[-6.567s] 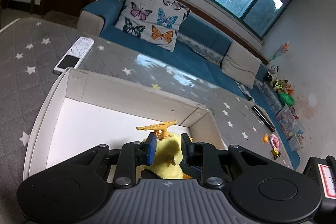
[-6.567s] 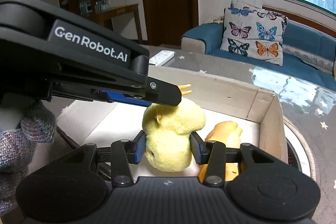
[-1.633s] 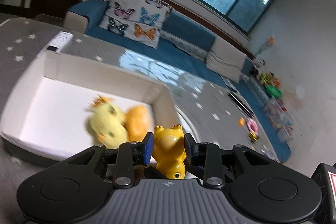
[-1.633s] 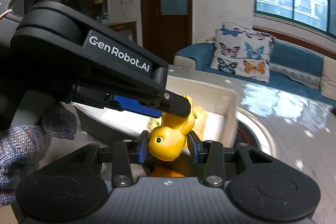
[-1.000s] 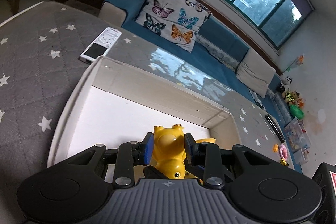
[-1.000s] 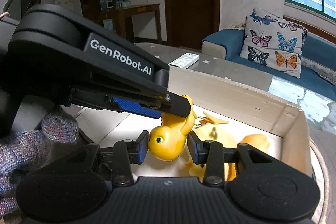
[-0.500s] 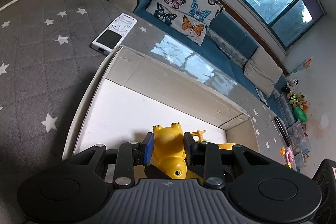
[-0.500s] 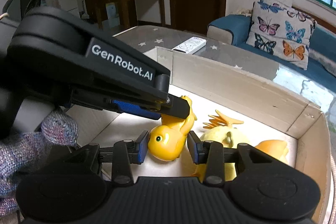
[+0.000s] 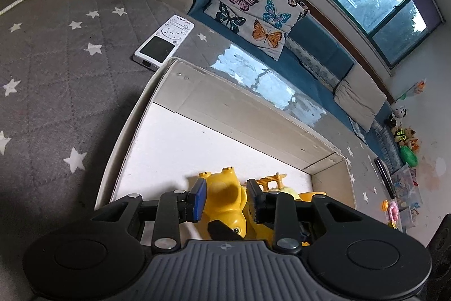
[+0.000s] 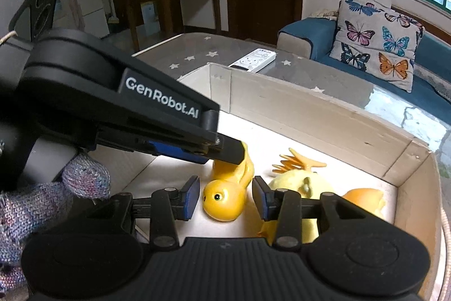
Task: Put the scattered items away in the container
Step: 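Lower the second duck into the box beside the chick and open both grippers, then move both grippers out of the box down to the orange block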
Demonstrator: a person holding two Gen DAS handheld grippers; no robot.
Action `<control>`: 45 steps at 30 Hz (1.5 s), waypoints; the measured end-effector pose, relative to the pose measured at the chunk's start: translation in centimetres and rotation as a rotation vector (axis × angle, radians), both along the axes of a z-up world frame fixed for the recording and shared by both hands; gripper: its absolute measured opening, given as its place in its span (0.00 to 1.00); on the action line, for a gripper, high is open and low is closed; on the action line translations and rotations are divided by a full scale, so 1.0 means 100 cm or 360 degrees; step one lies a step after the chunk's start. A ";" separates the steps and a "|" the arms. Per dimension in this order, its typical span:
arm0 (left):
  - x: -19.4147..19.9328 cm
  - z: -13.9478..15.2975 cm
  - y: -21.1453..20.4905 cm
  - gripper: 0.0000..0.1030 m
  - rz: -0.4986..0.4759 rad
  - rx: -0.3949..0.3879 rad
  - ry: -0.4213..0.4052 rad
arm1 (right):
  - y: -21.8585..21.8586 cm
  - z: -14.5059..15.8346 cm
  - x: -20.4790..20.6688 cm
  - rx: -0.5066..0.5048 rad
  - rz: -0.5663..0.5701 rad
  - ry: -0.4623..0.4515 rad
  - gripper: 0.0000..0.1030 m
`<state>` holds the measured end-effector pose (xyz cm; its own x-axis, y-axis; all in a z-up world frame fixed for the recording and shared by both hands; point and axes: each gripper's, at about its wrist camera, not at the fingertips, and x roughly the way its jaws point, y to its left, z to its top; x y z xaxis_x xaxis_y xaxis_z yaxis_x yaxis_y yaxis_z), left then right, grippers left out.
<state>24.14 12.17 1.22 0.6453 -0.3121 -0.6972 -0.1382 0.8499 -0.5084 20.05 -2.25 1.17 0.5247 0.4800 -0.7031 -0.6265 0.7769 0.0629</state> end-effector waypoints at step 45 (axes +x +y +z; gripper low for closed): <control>-0.113 0.018 -0.087 0.33 -0.0253 0.0060 -0.0099 | -0.118 0.011 -0.133 0.0014 -0.0157 -0.0171 0.51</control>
